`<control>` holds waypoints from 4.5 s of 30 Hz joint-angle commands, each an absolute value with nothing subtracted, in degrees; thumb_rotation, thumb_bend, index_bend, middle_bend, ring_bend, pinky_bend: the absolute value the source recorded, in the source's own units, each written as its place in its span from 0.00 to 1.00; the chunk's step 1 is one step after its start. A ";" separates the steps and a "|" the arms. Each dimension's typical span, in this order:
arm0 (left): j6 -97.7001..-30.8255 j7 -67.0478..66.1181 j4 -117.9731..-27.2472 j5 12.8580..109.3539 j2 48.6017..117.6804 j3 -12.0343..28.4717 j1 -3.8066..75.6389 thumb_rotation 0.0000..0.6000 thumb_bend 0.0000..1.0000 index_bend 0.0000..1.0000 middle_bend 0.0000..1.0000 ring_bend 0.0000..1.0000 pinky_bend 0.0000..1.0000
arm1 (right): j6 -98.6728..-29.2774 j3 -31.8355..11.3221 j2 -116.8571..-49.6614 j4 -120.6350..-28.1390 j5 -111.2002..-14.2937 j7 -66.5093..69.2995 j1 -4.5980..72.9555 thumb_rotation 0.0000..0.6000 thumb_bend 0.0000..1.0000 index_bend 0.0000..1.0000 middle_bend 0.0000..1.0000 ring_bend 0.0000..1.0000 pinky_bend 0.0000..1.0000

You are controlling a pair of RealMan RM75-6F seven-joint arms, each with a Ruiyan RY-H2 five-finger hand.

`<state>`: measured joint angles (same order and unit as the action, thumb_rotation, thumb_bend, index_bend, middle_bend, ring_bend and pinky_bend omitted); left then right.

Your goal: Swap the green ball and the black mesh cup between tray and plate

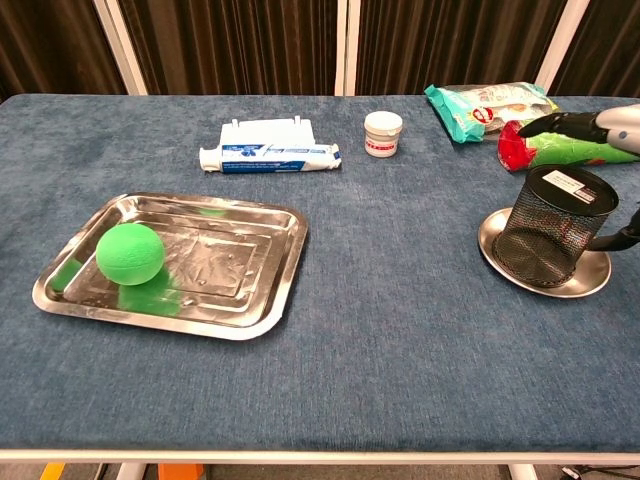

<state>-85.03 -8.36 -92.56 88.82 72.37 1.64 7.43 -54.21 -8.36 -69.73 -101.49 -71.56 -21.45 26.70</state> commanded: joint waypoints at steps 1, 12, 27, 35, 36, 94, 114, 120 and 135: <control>-85.09 -7.94 -92.16 88.82 72.49 1.56 7.35 1.00 0.00 0.13 0.11 0.03 0.14 | -53.08 -8.15 -70.24 -101.48 -69.02 -23.14 27.90 1.00 0.07 0.00 0.11 0.00 0.15; -85.09 -7.69 -91.91 88.92 72.29 1.50 7.39 1.00 0.00 0.13 0.11 0.03 0.14 | -54.86 -8.12 -73.02 -99.14 -67.25 -22.15 29.65 1.00 0.12 0.24 0.28 0.23 0.48; -85.06 -7.48 -91.46 89.14 72.60 1.25 7.39 1.00 0.00 0.13 0.11 0.03 0.15 | -57.69 -12.65 -72.27 -100.89 -71.52 -17.43 33.48 1.00 0.13 0.40 0.38 0.33 0.55; -84.65 -7.57 -91.62 89.26 72.37 1.20 7.67 1.00 0.00 0.13 0.11 0.03 0.14 | -50.32 -16.52 -82.13 -91.56 -64.67 -20.51 43.63 1.00 0.13 0.40 0.38 0.33 0.55; -84.58 -7.56 -91.64 89.25 72.34 1.20 7.71 1.00 0.00 0.13 0.11 0.03 0.14 | -49.72 -16.79 -83.08 -90.40 -63.96 -20.90 44.62 1.00 0.13 0.40 0.38 0.33 0.55; -65.75 -11.13 -93.54 91.16 80.49 2.12 21.73 1.00 0.00 0.13 0.11 0.03 0.20 | -80.41 -5.75 -59.22 -101.12 -81.37 7.48 18.94 1.00 0.00 0.00 0.01 0.00 0.07; -60.96 -12.56 -86.12 85.69 86.20 3.01 26.40 1.00 0.14 0.32 0.26 0.25 0.56 | -81.22 -7.05 -60.09 -98.49 -83.54 8.86 17.02 1.00 0.00 0.00 0.00 0.00 0.07; -58.42 -14.93 -85.25 83.78 86.97 3.07 28.08 1.00 0.16 0.38 0.31 0.29 0.61 | -82.97 -7.55 -59.55 -99.18 -84.27 7.50 16.01 1.00 0.00 0.00 0.00 0.00 0.07; -61.59 -12.77 -85.71 86.50 87.71 3.76 30.02 1.00 0.27 0.49 0.46 0.44 0.73 | -83.40 -8.37 -59.32 -99.32 -84.44 8.33 14.92 1.00 0.00 0.00 0.00 0.00 0.07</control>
<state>-61.26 -12.89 -85.30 85.94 87.79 3.34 29.48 -83.41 -8.36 -59.33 -99.31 -84.46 8.32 14.92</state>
